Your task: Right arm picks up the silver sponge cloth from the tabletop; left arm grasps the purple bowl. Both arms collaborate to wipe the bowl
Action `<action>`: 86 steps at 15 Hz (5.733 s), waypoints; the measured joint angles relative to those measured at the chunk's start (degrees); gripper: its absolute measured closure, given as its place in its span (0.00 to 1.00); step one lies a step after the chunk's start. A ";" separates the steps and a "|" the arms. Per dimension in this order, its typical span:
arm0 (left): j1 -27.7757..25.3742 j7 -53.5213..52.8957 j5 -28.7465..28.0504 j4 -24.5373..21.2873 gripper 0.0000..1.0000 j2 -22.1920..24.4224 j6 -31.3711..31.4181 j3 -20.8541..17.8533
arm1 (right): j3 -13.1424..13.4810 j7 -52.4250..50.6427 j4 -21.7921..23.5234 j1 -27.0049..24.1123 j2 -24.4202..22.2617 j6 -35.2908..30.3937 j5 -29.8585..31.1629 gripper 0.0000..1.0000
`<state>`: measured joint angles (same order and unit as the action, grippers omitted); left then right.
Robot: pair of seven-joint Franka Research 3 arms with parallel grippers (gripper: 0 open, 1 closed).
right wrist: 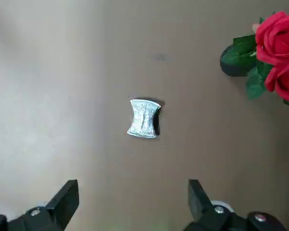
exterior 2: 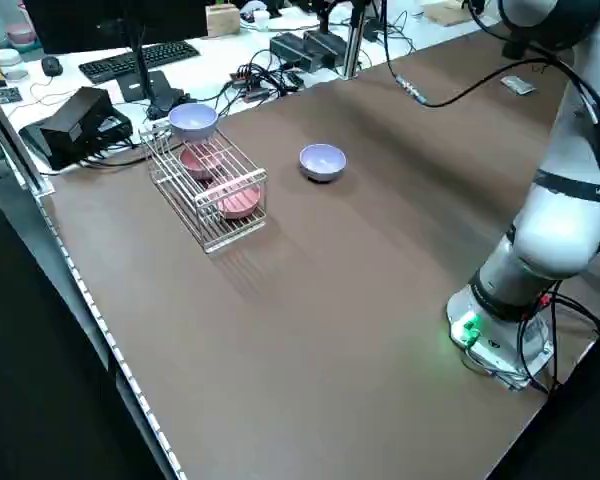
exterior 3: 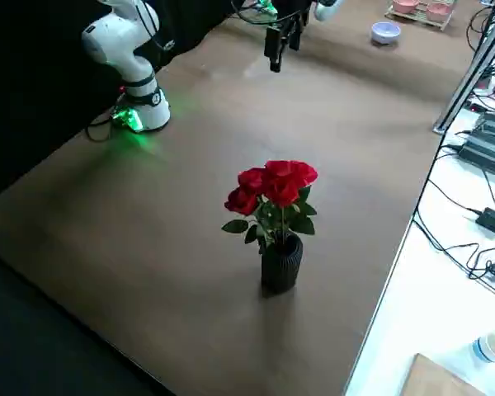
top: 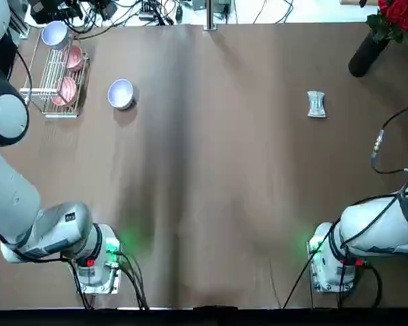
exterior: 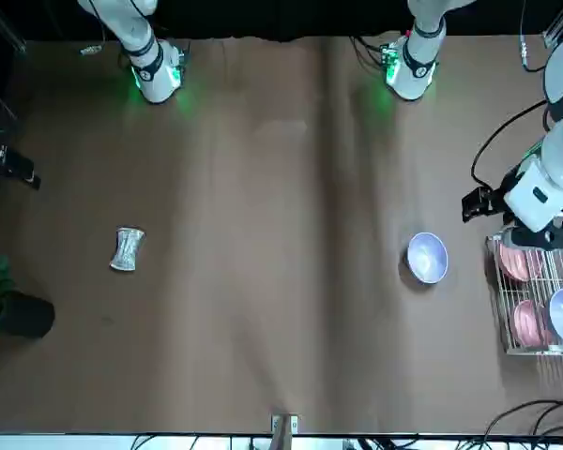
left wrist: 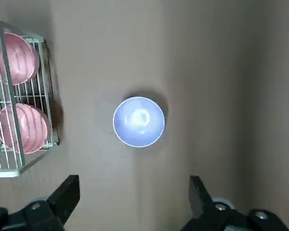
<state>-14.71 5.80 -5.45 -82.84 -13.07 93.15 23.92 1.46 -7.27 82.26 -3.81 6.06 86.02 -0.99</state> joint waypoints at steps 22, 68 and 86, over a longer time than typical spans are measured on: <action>-9.39 -2.44 -10.18 -30.45 0.00 -14.77 45.08 -0.75 | -0.25 0.03 5.32 0.80 18.53 8.31 -0.11 0.00; 40.86 47.04 -8.06 -2.81 0.96 -33.07 42.24 -0.01 | -0.40 4.63 12.81 2.05 30.20 25.01 -0.13 0.99; 43.91 50.71 -7.99 1.42 0.96 -36.81 42.13 -1.80 | -3.14 20.32 6.97 22.54 25.49 21.05 -22.31 0.99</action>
<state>29.20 56.51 -13.44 -81.42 -49.88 135.28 22.12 -1.68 13.06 89.23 18.73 31.56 107.07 -23.30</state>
